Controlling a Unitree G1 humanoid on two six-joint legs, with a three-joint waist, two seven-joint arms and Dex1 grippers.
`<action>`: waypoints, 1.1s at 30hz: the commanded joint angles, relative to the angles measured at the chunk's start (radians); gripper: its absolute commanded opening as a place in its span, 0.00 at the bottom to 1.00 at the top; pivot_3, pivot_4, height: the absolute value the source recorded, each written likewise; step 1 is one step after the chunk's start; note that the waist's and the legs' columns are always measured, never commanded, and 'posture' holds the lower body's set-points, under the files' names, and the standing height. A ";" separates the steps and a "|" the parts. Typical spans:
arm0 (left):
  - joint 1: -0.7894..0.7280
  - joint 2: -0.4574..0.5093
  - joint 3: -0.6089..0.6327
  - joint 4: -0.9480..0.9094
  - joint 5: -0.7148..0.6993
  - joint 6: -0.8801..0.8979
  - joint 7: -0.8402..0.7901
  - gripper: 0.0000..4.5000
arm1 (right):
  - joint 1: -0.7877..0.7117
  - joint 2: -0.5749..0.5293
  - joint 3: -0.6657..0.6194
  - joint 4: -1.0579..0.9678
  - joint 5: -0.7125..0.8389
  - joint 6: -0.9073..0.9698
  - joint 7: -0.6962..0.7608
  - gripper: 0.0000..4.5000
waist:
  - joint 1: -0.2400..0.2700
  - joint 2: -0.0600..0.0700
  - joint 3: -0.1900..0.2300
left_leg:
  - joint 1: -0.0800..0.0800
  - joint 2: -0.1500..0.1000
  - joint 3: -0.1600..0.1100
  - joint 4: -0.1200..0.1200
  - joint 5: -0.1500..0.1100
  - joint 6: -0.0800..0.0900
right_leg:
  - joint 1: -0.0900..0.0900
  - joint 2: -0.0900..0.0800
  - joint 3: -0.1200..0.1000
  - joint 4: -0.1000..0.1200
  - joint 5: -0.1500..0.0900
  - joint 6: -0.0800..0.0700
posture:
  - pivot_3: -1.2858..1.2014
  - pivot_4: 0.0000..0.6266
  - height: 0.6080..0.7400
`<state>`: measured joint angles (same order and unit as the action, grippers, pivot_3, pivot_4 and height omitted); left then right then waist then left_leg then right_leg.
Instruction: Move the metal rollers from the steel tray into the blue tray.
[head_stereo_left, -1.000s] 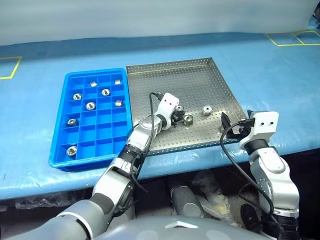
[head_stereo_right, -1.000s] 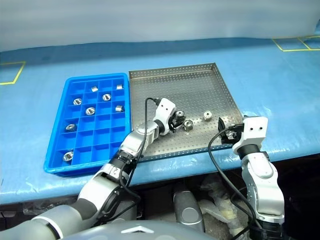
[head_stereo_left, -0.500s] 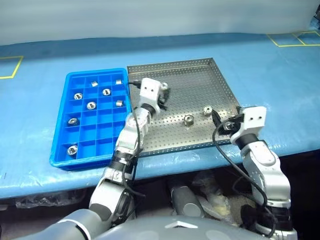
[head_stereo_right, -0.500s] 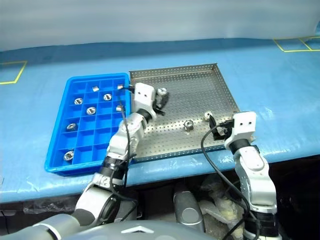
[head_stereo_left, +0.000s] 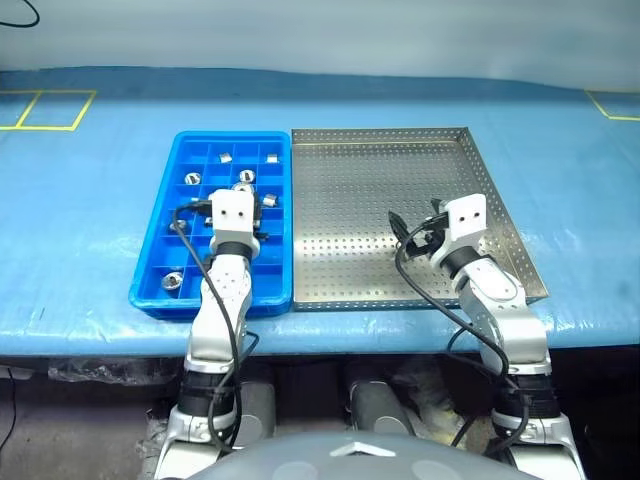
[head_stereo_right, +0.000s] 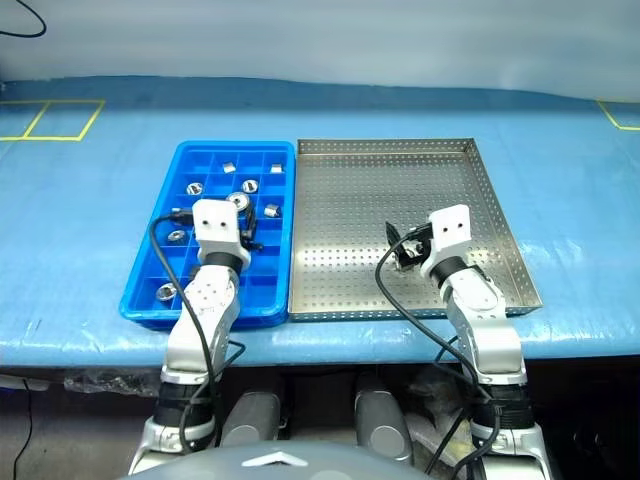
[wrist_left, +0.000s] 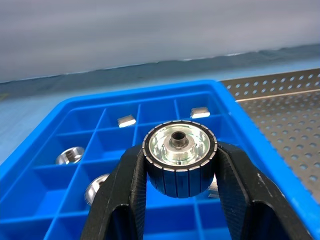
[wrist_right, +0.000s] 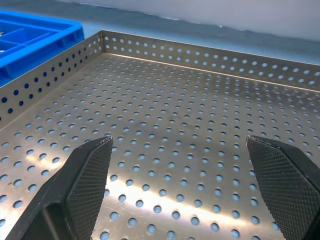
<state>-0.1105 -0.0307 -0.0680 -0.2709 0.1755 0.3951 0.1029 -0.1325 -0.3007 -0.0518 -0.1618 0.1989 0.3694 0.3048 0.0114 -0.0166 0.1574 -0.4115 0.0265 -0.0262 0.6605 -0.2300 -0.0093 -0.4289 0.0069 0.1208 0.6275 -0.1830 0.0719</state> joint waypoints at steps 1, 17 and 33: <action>0.035 0.015 0.006 -0.109 0.019 0.018 0.002 0.37 | -0.037 0.003 0.005 0.017 -0.007 -0.043 0.017 1.00 | 0.006 0.000 0.000 | 0.000 0.000 0.000 0.000 0.000 0.000 | 0.000 0.000 0.000 0.000 0.000 0.000 | 0.60 0.24 1.00; 0.185 -0.007 0.018 -0.255 -0.033 0.154 -0.045 0.54 | -0.064 0.008 0.003 0.052 -0.007 -0.059 0.042 1.00 | 0.034 0.000 0.000 | 0.000 0.000 0.000 0.000 0.000 0.000 | 0.000 0.000 0.000 0.000 0.000 0.000 | 0.61 0.24 1.00; -0.008 0.215 0.006 -0.180 -0.247 -0.037 -0.429 0.89 | 0.020 -0.052 -0.112 -0.026 0.008 0.096 -0.029 1.00 | 0.024 0.000 0.000 | 0.000 0.001 0.002 -0.002 0.000 0.000 | -0.001 0.000 0.000 -0.001 -0.001 -0.001 | 0.59 0.24 1.00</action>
<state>-0.1043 0.1698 -0.0666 -0.4501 -0.0263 0.3904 -0.2765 -0.1114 -0.3408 -0.1356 -0.1462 0.2009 0.4266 0.2886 0.0354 -0.0164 0.1573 -0.4115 0.0273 -0.0242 0.6589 -0.2302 -0.0093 -0.4299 0.0066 0.1208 0.6268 -0.1836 0.0709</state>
